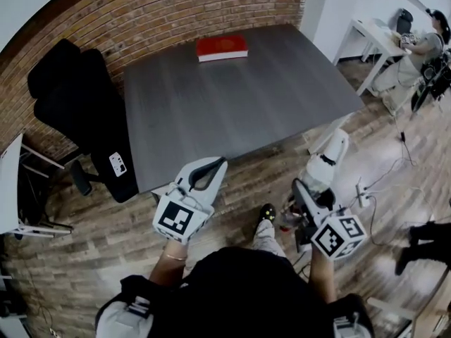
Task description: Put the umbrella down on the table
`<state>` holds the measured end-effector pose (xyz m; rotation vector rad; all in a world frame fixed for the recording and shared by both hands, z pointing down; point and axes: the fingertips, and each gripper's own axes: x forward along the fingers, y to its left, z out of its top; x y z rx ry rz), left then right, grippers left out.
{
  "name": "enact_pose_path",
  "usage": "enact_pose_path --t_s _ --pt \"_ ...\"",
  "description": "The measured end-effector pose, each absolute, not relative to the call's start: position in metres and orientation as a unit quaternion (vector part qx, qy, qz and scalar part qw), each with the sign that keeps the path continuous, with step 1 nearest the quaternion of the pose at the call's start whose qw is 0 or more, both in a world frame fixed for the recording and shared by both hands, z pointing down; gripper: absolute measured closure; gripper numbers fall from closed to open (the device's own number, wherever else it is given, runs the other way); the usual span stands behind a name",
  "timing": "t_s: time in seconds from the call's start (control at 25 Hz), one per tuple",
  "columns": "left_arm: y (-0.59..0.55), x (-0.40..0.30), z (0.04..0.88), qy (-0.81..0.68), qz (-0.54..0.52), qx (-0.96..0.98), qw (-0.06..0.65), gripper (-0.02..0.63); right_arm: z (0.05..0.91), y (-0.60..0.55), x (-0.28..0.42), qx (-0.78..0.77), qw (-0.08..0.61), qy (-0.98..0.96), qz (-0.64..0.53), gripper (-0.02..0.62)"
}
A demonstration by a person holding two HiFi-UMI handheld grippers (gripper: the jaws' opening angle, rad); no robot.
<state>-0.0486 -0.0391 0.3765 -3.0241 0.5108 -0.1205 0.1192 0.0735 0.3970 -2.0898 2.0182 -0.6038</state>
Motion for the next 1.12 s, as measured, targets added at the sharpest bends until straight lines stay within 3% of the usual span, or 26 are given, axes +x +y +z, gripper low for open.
enact_pose_path --t_s 1.12 --pt "-0.154 0.089 0.368 0.273 -0.07 -0.959 0.03 0.603 0.398 -0.092 0.265 -0.603 0.078 0.755 -0.244 0.307"
